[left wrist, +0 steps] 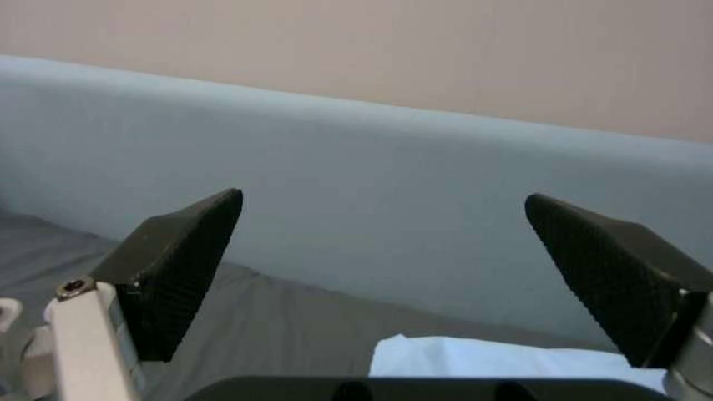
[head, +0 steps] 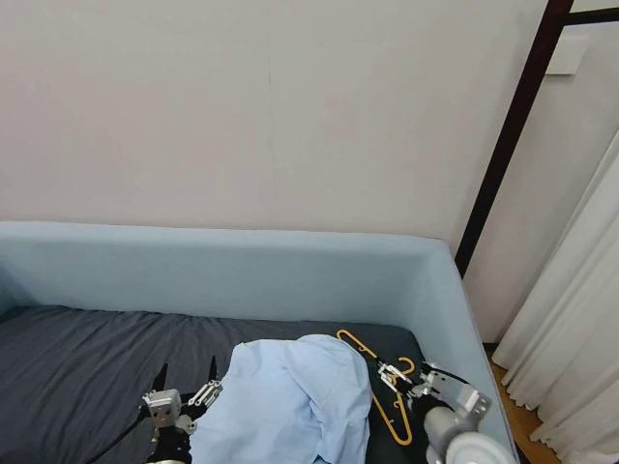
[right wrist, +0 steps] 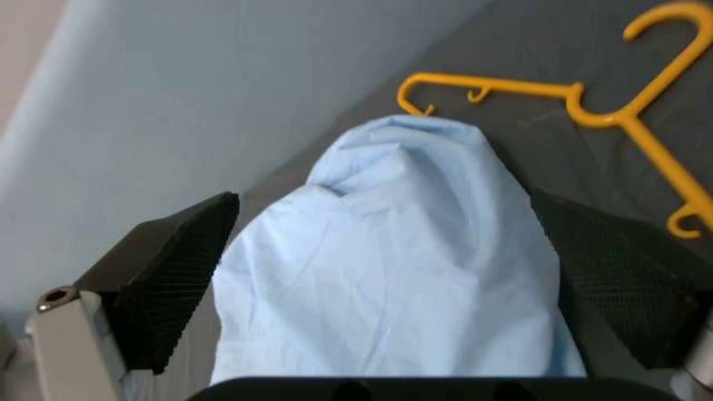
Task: Pick up the clothes from the sofa and hang them on the clothes hanger.
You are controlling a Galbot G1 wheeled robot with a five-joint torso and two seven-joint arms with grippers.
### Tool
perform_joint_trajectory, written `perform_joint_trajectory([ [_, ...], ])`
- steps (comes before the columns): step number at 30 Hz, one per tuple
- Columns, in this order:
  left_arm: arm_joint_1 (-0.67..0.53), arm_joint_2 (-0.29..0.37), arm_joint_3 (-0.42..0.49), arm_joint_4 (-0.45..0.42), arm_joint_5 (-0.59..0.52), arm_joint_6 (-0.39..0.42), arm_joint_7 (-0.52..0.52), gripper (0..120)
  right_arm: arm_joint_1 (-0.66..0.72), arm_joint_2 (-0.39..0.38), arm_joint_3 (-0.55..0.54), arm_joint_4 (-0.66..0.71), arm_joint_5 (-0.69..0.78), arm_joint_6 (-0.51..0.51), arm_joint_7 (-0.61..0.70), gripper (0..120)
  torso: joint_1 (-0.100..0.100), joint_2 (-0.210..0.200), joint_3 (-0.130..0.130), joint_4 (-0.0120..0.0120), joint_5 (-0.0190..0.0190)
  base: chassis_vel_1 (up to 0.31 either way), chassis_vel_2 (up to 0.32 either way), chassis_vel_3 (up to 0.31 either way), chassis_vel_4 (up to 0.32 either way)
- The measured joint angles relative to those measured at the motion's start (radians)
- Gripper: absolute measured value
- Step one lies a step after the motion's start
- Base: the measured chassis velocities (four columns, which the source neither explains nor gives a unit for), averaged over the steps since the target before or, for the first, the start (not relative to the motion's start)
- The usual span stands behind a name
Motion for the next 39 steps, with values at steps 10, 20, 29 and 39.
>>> perform_joint_trajectory([
  [10, 0.010, 0.003, -0.025, 0.004, 0.004, -0.017, -0.026, 100, 0.120, 0.121, -0.022, -0.304, -0.078, -0.017, -0.027, 100, 0.000, 0.000, 0.000, -0.0004, 0.0000, 0.000, 0.000, 0.000, 0.000],
  [20, -0.006, 0.002, -0.017, 0.035, -0.003, -0.050, -0.031, 100, 0.097, 0.167, -0.038, -0.367, -0.232, -0.017, -0.088, 98, 0.000, 0.000, 0.000, -0.0004, 0.0000, 0.000, 0.000, 0.000, 0.000],
  [29, -0.007, 0.003, -0.012, 0.035, -0.010, -0.065, -0.034, 100, 0.073, 0.178, -0.041, -0.393, -0.312, -0.014, -0.141, 64, 0.000, 0.000, 0.000, -0.0003, 0.0001, 0.000, 0.000, 0.000, 0.000],
  [39, 0.005, 0.007, -0.015, 0.029, -0.004, -0.073, -0.044, 100, 0.041, 0.195, -0.027, -0.361, -0.326, 0.014, -0.182, 27, 0.000, 0.000, 0.000, -0.0003, 0.0002, 0.000, 0.000, 0.000, 0.000],
])
